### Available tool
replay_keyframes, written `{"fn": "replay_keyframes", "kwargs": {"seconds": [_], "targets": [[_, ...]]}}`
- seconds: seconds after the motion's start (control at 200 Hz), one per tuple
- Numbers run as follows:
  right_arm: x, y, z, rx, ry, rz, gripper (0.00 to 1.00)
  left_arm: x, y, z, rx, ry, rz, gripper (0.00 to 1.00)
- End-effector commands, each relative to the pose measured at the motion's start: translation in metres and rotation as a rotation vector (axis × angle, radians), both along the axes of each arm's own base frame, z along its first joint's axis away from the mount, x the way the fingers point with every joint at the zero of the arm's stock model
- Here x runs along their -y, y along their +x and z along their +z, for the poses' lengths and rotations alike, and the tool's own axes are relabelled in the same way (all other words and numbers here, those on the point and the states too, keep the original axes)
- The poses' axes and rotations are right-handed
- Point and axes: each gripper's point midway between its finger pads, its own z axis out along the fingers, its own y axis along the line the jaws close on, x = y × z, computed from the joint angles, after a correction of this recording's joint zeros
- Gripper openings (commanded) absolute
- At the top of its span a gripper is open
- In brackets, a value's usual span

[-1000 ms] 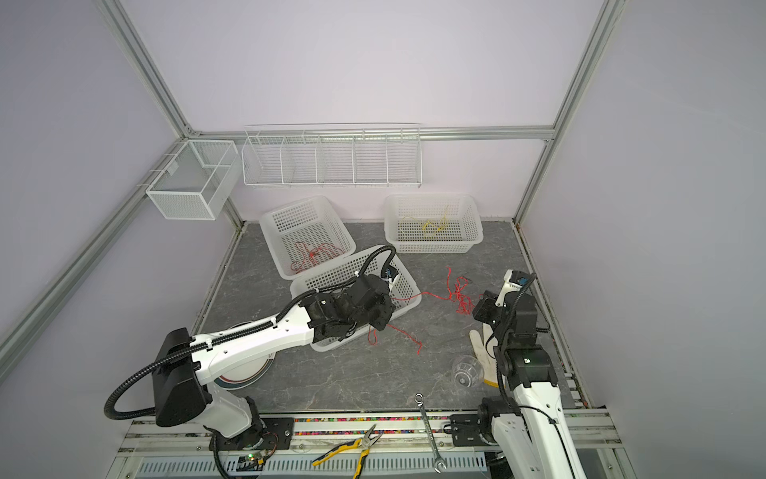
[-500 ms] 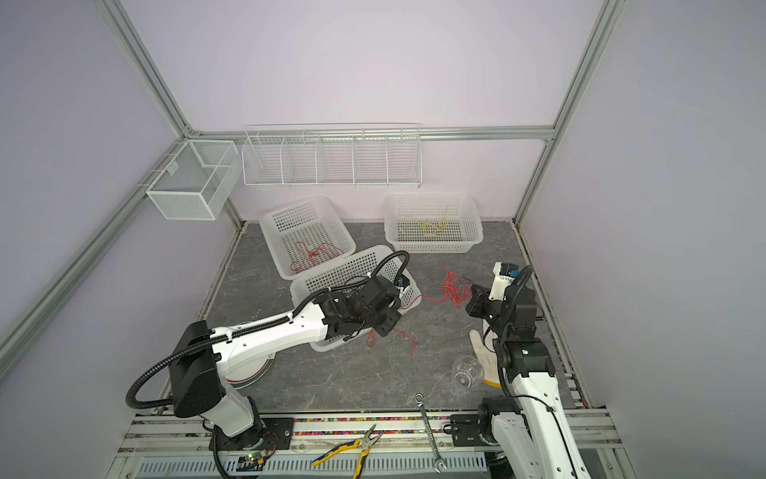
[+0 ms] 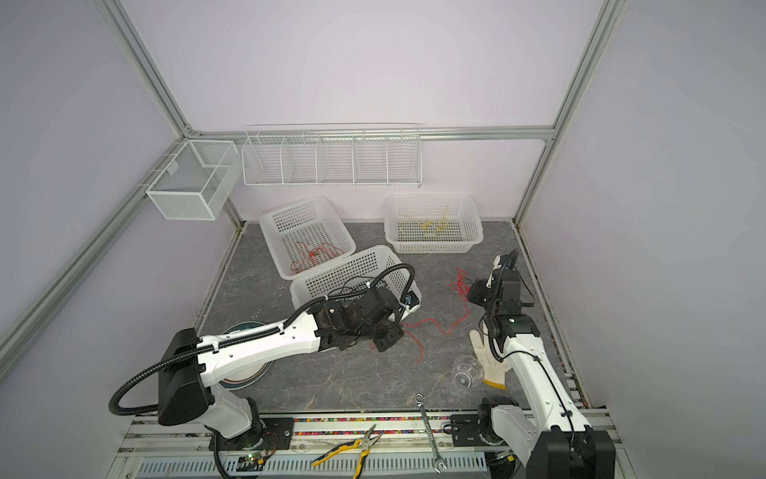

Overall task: Untangle the cables
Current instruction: 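Carry the red strand with the left gripper over the farthest basket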

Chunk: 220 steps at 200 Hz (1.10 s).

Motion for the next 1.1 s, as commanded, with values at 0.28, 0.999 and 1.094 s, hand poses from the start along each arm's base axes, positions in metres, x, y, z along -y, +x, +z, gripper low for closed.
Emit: {"fn": "replay_keyframes", "kwargs": {"seconds": [0.28,0.999,1.094], "targets": [[0.010,0.002,-0.017,-0.016,-0.020,-0.061,0.06,-0.010,0.006,0.124,0.178,-0.394,0.045,0.00],[-0.005,-0.028,-0.012,0.014,0.047,0.005,0.06,-0.154,0.174,0.202,0.417,-0.466,0.672,0.00],[-0.006,-0.031,-0.013,0.012,0.053,0.011,0.06,-0.181,0.198,0.196,0.453,-0.426,0.774,0.00]]}}
